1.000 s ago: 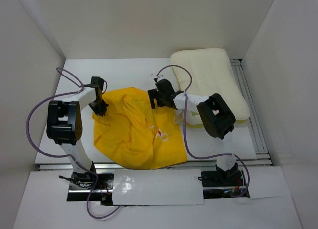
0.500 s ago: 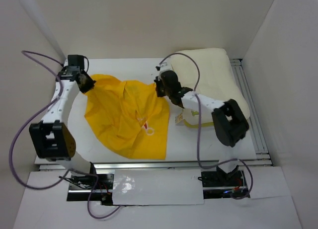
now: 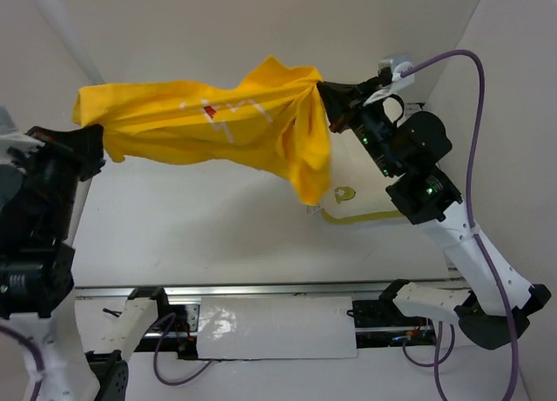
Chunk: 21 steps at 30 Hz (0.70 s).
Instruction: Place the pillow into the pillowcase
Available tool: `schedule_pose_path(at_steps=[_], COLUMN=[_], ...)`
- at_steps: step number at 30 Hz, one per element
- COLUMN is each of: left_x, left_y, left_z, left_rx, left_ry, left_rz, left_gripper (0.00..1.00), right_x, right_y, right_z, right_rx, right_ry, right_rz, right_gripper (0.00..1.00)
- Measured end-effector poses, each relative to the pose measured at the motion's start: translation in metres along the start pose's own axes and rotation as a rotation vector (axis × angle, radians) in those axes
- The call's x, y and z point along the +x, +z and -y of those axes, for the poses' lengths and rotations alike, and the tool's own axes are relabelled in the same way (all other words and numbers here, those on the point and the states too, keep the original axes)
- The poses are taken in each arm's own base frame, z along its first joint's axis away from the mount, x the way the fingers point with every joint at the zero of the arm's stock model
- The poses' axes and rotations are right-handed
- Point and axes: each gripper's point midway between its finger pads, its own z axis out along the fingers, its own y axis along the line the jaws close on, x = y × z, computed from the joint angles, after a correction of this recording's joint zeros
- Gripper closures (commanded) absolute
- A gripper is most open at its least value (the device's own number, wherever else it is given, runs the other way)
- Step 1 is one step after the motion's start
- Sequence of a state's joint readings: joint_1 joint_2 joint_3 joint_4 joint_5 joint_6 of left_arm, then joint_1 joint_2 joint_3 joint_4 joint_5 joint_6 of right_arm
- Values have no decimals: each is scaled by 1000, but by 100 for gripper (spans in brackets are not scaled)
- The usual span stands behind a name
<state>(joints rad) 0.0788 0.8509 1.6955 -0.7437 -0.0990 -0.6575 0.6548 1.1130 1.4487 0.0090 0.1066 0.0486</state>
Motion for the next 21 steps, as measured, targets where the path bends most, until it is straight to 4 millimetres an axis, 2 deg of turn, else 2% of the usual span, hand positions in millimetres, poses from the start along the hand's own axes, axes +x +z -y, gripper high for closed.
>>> schedule_pose_path(at_steps=[2, 4, 7, 9, 11, 13, 15, 16, 17, 19, 21], left_x=[-26, -41, -49, -38, -20, 12, 58, 81, 100, 148, 197], left_y=[-25, -37, -32, -16, 8, 40, 79, 98, 112, 147, 171], left_z=[15, 21, -1, -13, -31, -56, -88, -105, -120, -157, -195], left_rx=[43, 58, -64, -120, -198, -287, -394, -447, -491, -596, -688], left_ry=[-3, -3, 17, 26, 33, 51, 68, 72, 76, 75, 59], left_rz=[68, 111, 152, 115, 66, -22, -144, -206, -257, -382, -510], left_gripper=[100, 100, 100, 100, 100, 100, 100, 100, 100, 100, 100], right_x=[-13, -18, -18, -7, 14, 47, 85, 116, 143, 212, 284], right_y=[-3, -5, -3, 5, 20, 44, 75, 95, 116, 159, 192], right_z=[-6, -6, 15, 24, 31, 40, 53, 61, 65, 81, 95], right_rx=[-28, -28, 66, 110, 140, 167, 173, 170, 154, 140, 124], right_ry=[-10, -27, -69, -85, -94, -106, -114, -114, -108, -100, -96], right_rz=[5, 5, -3, -27, -72, -136, -209, -267, -313, -410, -507], right_gripper=[100, 100, 100, 100, 100, 100, 100, 85, 54, 0, 0])
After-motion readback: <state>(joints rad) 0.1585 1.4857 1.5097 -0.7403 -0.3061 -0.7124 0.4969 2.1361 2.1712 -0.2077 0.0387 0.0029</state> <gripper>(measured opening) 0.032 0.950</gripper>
